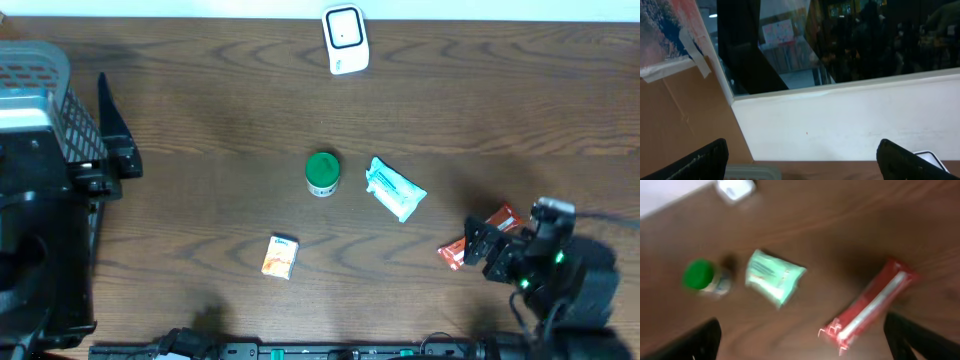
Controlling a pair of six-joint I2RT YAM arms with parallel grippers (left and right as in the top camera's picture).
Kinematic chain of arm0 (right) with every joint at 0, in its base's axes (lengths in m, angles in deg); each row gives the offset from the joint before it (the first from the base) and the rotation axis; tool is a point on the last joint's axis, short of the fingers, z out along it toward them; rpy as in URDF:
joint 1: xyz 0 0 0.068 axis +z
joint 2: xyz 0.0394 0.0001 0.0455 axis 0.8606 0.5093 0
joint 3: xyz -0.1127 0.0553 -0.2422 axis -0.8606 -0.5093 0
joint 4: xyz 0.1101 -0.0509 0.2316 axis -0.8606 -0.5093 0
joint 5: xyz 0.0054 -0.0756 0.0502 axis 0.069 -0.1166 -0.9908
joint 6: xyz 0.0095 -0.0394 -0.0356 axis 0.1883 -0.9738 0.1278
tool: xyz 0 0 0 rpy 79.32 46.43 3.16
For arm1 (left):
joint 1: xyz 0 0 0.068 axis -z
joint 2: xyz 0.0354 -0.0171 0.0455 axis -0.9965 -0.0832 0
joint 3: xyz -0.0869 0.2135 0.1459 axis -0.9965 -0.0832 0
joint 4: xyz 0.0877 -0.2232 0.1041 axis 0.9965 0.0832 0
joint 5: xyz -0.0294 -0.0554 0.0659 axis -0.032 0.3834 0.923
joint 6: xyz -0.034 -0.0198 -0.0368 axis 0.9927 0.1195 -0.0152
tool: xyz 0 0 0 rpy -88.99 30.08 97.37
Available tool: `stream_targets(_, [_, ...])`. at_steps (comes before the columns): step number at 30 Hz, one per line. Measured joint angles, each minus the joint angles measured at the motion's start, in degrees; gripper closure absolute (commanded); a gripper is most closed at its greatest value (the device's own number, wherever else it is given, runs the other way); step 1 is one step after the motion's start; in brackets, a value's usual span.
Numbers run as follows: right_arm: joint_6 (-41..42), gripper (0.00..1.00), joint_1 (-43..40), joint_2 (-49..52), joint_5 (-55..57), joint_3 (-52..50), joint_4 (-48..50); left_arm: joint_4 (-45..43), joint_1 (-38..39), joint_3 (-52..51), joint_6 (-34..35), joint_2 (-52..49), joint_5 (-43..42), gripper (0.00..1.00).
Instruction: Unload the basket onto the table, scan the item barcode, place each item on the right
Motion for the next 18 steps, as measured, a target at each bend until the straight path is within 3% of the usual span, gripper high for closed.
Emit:
stream_targets(1, [0.31, 0.01, 0.0, 2.51, -2.21, 2.93, -1.53, 0.04, -0.02, 0.0, 0.15, 0.28, 0.0, 0.05])
stream_targets(2, [0.37, 0.09, 0.0, 4.87, -4.46, 5.53, -3.04, 0.04, -0.02, 0.0, 0.46, 0.57, 0.0, 0.05])
stream_targets(4, [0.15, 0.78, 0.0, 8.48, -8.28, 8.31, -3.32, 0.02, -0.02, 0.0, 0.76, 1.29, 0.0, 0.05])
stream_targets(5, [0.37, 0.91, 0.0, 9.99, -9.92, 8.7, -2.23, 0.0, -0.02, 0.0, 0.9, 1.66, 0.0, 0.05])
stream_targets(7, [0.76, 0.98, 0.0, 12.63, -11.1, 8.9, -1.81, 0.0, -0.02, 0.0, 0.94, 2.25, -0.07, 0.05])
stream_targets(9, [3.52, 0.98, 0.0, 15.19, -8.81, 8.96, -5.53, -0.02, -0.02, -0.09, 1.07, 2.62, -0.5, 0.05])
stream_targets(13, [18.75, 0.99, 0.0, 21.55, 3.96, 8.33, -19.12, -0.04, -0.02, -0.94, 1.09, 3.08, -1.51, 0.05])
stream_targets(18, [35.6, 0.99, 0.0, 27.91, 14.12, 3.61, -18.78, -0.24, -0.02, -2.08, 1.09, 3.06, -1.57, 0.05])
